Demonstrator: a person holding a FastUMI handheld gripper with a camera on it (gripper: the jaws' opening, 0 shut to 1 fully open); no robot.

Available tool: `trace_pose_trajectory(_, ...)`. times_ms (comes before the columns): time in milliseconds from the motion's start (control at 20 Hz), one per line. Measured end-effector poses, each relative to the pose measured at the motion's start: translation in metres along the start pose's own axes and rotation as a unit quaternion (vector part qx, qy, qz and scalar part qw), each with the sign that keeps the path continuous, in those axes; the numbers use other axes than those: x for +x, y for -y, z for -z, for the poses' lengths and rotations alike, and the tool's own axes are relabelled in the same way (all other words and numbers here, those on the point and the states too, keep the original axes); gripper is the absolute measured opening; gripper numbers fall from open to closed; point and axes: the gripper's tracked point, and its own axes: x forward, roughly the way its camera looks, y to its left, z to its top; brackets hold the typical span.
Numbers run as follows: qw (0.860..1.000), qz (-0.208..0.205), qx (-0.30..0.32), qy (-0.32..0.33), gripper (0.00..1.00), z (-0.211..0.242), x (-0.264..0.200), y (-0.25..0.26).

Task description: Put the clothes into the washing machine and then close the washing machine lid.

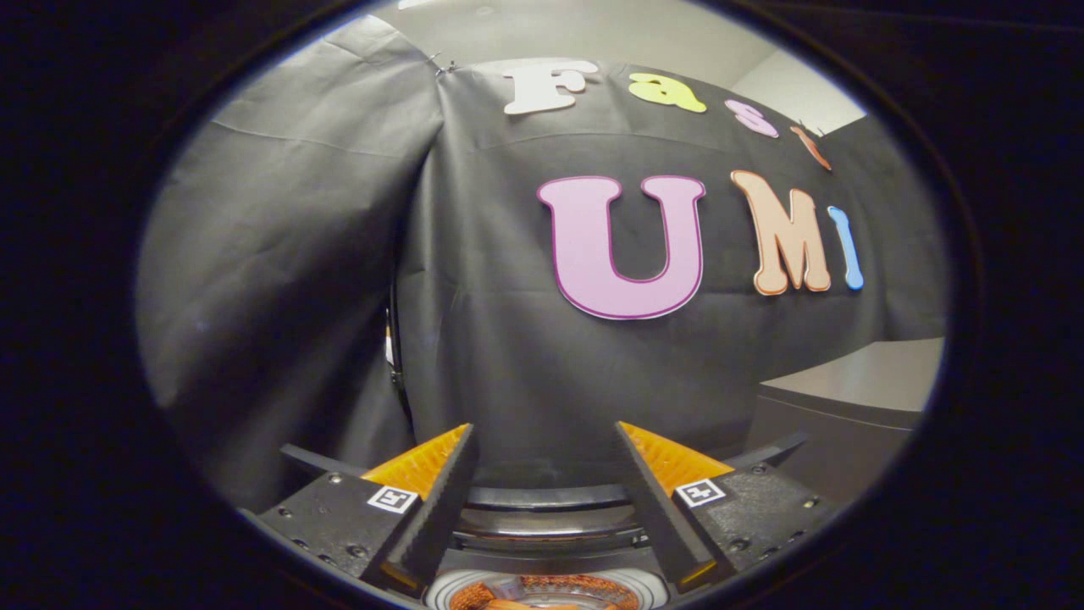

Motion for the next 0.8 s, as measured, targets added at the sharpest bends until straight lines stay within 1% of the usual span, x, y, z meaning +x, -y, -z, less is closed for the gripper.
trace_pose_trajectory(450, 1.0, -0.005, 0.002, 0.004, 0.95, 0.016, -0.03, 0.002)
trace_pose_trajectory(500, 1.0, -0.008, 0.003, -0.004, 0.95, 0.024, -0.034, 0.001)
trace_pose_trajectory(650, 0.996, 0.012, 0.0, -0.088, 0.95, 0.08, -0.055, 0.009)
trace_pose_trajectory(800, 0.995, 0.018, -0.01, -0.102, 0.95, 0.104, -0.069, 0.016)
